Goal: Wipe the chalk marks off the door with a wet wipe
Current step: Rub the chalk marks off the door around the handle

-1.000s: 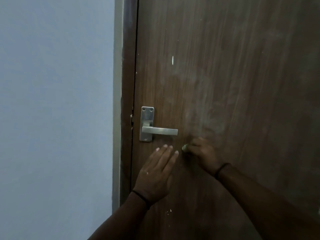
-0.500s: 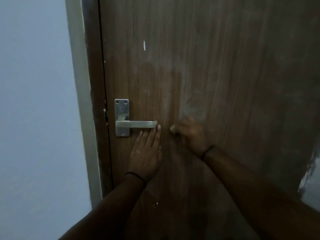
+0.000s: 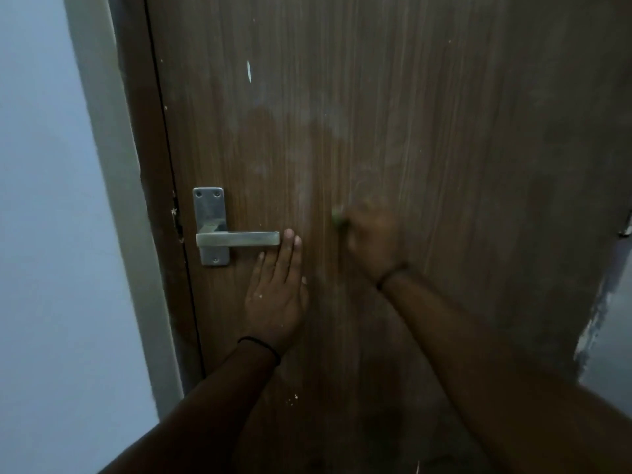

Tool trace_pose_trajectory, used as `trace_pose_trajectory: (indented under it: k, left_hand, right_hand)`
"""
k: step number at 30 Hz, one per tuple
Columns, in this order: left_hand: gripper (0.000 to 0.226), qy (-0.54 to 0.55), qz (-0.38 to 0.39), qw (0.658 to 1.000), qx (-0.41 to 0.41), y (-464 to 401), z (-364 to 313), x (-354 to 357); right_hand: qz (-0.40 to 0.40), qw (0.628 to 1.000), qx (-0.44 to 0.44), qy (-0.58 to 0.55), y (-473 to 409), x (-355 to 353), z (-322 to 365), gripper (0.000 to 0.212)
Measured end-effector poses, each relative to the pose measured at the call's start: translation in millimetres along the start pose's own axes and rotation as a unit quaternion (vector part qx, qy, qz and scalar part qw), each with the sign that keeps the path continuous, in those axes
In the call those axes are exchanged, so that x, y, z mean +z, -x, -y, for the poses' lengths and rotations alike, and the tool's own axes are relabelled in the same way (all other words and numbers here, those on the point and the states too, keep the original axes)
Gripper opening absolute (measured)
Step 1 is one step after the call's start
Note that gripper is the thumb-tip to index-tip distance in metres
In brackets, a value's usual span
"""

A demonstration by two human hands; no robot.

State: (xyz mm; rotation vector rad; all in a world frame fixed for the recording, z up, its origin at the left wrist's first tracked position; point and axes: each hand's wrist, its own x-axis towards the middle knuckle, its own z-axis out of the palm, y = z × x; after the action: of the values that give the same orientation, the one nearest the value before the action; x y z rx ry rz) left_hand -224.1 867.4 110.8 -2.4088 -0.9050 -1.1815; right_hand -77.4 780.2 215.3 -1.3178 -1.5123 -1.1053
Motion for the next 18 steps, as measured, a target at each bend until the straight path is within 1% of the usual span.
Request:
trace_pose_trajectory:
  k: [2,3,4,6,7,9,10,11,12,13,15,16,17,18]
  left_hand:
    - [0.064,0.007,-0.014,1.0,-0.001,-10,-7,-2]
    - [0.065,0.01,-0.018,1.0,0.0,-16,-9,-2]
    - [0.065,0.01,-0.02,1.0,0.003,-20,-9,-3]
    - [0.063,0.001,-0.022,1.0,0.012,-20,-6,1]
    - [0.062,-0.008,-0.021,0.999,0.023,-17,-5,4]
    - [0.06,-0.023,-0.011,0.998,0.061,-5,-3,11]
    - [0.059,-0.028,-0.006,0.997,0.077,2,-1,14]
    - [0.059,-0.034,-0.002,0.996,0.087,6,2,15]
    - [0.059,-0.037,0.001,0.995,0.093,7,4,14]
    - [0.059,-0.035,-0.002,0.995,0.093,4,5,13]
    - [0.061,-0.03,-0.015,0.997,0.072,-8,1,7]
    - [0.062,-0.027,-0.025,0.997,0.062,-19,-4,2]
    - [0.063,-0.018,-0.035,0.998,0.052,-32,-10,-2]
    - [0.063,-0.006,-0.045,0.998,0.044,-45,-16,-6]
  right_hand:
    - [-0.074,0.996,0.037,0.031,-58,-7,-13,0.018]
    - [-0.08,0.995,0.048,0.028,-66,-8,-15,0.016]
    - [-0.078,0.995,0.055,0.025,-56,-6,-14,0.014]
    - [-0.056,0.996,0.068,0.017,6,2,-5,0.019]
    - [-0.032,0.996,0.083,0.009,48,8,3,0.02]
    - [0.036,0.993,0.106,-0.034,123,15,27,0.014]
    - [0.065,0.99,0.11,-0.06,140,16,33,0.011]
    - [0.084,0.989,0.1,-0.076,138,16,30,0.012]
    - [0.081,0.989,0.093,-0.076,121,15,22,0.011]
    - [0.052,0.991,0.102,-0.062,96,11,12,0.009]
    - [-0.041,0.989,0.138,-0.028,27,2,-11,0.013]
    - [-0.08,0.987,0.141,-0.02,-3,-2,-19,0.013]
    - [-0.1,0.986,0.134,-0.02,-21,-3,-25,0.012]
    - [-0.096,0.987,0.123,-0.022,-25,-3,-25,0.011]
